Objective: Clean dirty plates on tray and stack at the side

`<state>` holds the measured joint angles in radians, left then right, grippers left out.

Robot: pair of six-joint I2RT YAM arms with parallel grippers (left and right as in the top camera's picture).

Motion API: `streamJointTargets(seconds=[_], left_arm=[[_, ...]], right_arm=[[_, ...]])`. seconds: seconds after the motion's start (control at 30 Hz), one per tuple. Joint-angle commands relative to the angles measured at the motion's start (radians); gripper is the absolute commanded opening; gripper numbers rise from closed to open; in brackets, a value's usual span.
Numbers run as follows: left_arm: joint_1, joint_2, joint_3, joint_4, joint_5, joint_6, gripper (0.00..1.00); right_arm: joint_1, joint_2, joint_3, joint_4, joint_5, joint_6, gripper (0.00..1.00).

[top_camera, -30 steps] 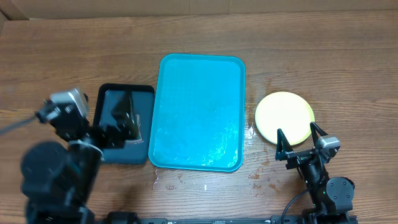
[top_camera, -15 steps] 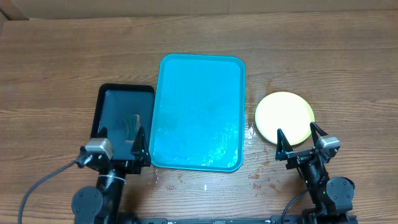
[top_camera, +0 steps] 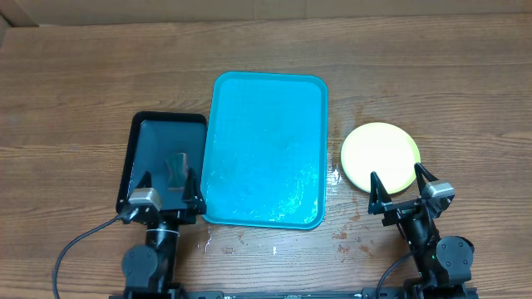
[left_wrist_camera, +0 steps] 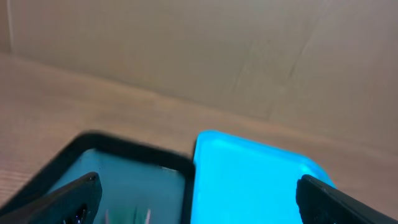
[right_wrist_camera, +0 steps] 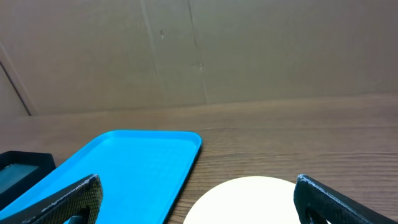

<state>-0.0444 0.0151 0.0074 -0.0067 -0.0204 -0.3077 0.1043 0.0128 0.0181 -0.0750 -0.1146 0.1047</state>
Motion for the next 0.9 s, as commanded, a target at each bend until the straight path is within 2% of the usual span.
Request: streamJointTargets(seconds=[0.0, 0.17, 0.87], left_arm=[[-0.002, -0.012, -0.003, 0.020, -0.016, -0.027, 1.00], [-0.002, -0.012, -0.003, -0.069, -0.013, -0.026, 1.00], [-0.002, -0.009, -0.003, -0.068, -0.012, -0.025, 1.00]], right_arm=[[-0.006, -0.010, -0.010, 0.006, 0.009, -0.001, 1.00], [-0.006, -0.010, -0.010, 0.006, 0.009, -0.001, 1.00], [-0.006, -0.010, -0.010, 0.006, 0.009, -0.001, 1.00]])
